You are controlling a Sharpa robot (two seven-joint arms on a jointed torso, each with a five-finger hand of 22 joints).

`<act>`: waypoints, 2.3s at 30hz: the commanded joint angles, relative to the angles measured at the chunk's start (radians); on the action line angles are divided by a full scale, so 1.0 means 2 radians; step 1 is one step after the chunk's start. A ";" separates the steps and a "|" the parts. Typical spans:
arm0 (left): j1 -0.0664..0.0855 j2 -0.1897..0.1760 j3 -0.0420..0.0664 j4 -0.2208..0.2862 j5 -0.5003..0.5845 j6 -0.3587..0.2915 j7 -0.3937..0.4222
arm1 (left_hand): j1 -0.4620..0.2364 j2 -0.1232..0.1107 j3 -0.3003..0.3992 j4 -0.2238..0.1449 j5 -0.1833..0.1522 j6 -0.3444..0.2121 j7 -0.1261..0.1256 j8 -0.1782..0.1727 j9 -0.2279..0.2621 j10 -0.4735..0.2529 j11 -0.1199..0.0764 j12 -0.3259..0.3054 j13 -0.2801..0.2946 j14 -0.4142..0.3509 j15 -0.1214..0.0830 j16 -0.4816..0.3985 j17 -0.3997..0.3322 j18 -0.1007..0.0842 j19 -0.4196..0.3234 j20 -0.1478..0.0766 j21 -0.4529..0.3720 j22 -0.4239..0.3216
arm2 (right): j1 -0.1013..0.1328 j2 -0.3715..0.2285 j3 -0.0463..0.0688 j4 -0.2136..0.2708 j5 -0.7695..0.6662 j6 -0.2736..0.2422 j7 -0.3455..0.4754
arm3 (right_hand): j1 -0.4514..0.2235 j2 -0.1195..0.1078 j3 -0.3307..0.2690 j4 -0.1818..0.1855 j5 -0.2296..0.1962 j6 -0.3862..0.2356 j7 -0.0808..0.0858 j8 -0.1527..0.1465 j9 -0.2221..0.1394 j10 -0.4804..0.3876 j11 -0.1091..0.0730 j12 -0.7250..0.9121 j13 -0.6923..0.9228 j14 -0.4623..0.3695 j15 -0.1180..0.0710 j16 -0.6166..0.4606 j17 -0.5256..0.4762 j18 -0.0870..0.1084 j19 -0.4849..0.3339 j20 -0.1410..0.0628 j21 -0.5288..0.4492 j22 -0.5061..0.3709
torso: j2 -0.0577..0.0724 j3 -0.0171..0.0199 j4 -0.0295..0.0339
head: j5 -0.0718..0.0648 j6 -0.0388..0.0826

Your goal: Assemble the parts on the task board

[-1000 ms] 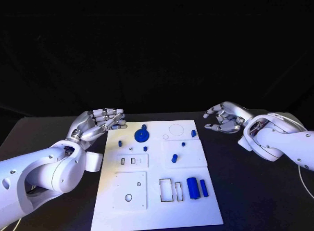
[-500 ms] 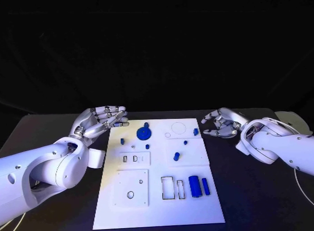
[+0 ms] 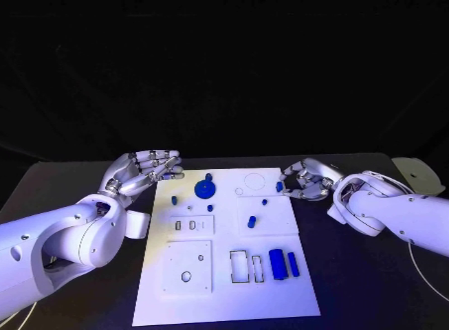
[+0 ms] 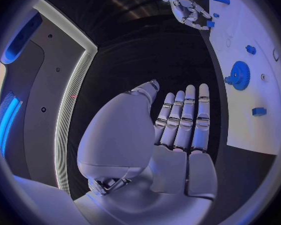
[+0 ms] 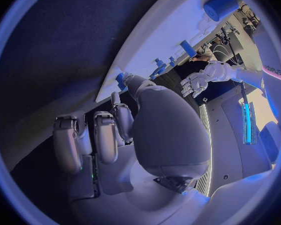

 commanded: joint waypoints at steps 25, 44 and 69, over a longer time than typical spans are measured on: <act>0.001 0.001 0.000 0.001 0.001 0.005 -0.003 | 0.001 0.000 0.002 -0.001 -0.002 -0.002 0.019 -0.003 -0.001 0.000 -0.001 -0.003 0.000 -0.004 -0.001 -0.003 0.001 0.007 0.002 0.002 0.000 -0.001 | -0.004 0.017 -0.001 -0.005 0.000 -0.008 -0.014 | -0.002 0.017 0.010 0.005 -0.007 0.020 -0.001 0.006 0.003 0.010 -0.001 0.013 0.041 0.045 -0.004 0.003 0.102 -0.007 0.052 -0.006 0.002 0.132 | 0.000 0.0004 -0.0005 | 0.003 0.000; 0.001 0.000 0.000 0.002 0.001 0.005 -0.004 | 0.001 0.000 0.002 -0.001 -0.002 -0.002 0.019 -0.003 -0.001 0.000 0.000 -0.003 0.000 -0.004 -0.001 -0.003 0.001 0.007 0.002 0.002 0.000 -0.001 | -0.004 0.018 -0.001 -0.004 -0.001 -0.032 -0.011 | 0.001 0.036 0.021 0.001 -0.008 0.064 -0.008 0.026 0.012 0.015 -0.006 0.019 0.048 0.046 -0.007 0.003 0.104 -0.007 0.052 -0.009 0.002 0.132 | 0.000 0.0007 -0.0007 | 0.002 -0.002; 0.000 0.025 0.000 -0.041 0.003 0.014 -0.006 | 0.001 0.001 0.003 -0.002 -0.002 -0.002 0.019 -0.003 -0.001 -0.001 0.000 -0.003 0.000 -0.004 -0.001 -0.004 0.002 0.006 0.001 0.002 0.000 -0.001 | 0.009 0.041 0.002 0.146 -0.070 -0.093 -0.150 | 0.003 0.058 0.037 -0.007 -0.024 0.074 -0.010 0.041 0.023 0.015 -0.009 0.016 0.047 0.046 -0.008 0.003 0.103 -0.007 0.052 -0.011 0.002 0.132 | -0.018 -0.0040 -0.0010 | 0.025 -0.020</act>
